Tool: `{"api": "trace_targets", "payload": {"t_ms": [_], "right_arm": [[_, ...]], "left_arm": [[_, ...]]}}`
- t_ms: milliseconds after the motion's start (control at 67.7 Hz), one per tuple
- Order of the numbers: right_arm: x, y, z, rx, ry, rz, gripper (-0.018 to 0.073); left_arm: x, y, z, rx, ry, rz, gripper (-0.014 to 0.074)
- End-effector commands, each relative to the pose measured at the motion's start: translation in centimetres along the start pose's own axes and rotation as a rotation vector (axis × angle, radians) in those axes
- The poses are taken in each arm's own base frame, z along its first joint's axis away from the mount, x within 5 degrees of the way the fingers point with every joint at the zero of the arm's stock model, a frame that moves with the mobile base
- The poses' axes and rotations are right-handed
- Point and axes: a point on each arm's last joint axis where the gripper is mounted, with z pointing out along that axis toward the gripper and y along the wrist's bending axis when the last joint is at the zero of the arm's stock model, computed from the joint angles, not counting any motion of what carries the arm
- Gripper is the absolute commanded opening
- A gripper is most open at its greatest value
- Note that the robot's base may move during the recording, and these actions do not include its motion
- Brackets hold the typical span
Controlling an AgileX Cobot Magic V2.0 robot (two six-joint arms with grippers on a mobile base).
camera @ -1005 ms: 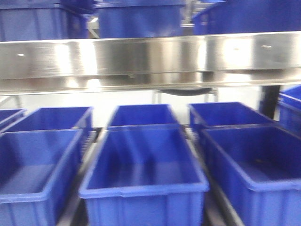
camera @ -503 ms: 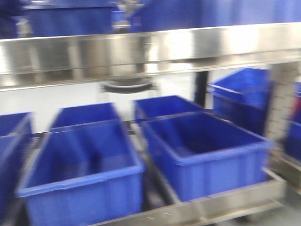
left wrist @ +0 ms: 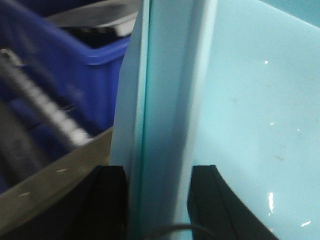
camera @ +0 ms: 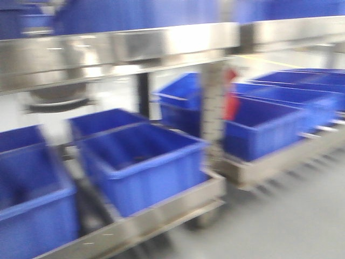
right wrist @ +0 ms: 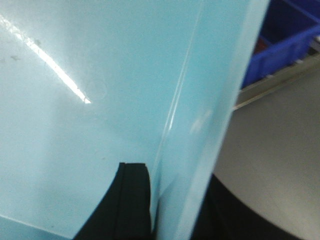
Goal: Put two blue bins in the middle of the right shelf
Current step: 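Drive the base toward the standing person carrying the bin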
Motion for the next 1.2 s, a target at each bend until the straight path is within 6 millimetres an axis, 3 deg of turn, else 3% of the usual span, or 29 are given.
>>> {"api": "trace_targets", "payload": {"t_ms": [0, 1182], "right_arm": [[-0.96, 0.64, -0.92, -0.054, -0.100, -0.004, -0.0154], [-0.96, 0.64, -0.92, -0.054, -0.100, -0.004, -0.0154]], "left_arm": [[-1.36, -1.02, -1.68, 0.087, -0.109, -0.013, -0.0111], [-1.36, -1.02, -1.68, 0.087, -0.109, -0.013, -0.0111]]}}
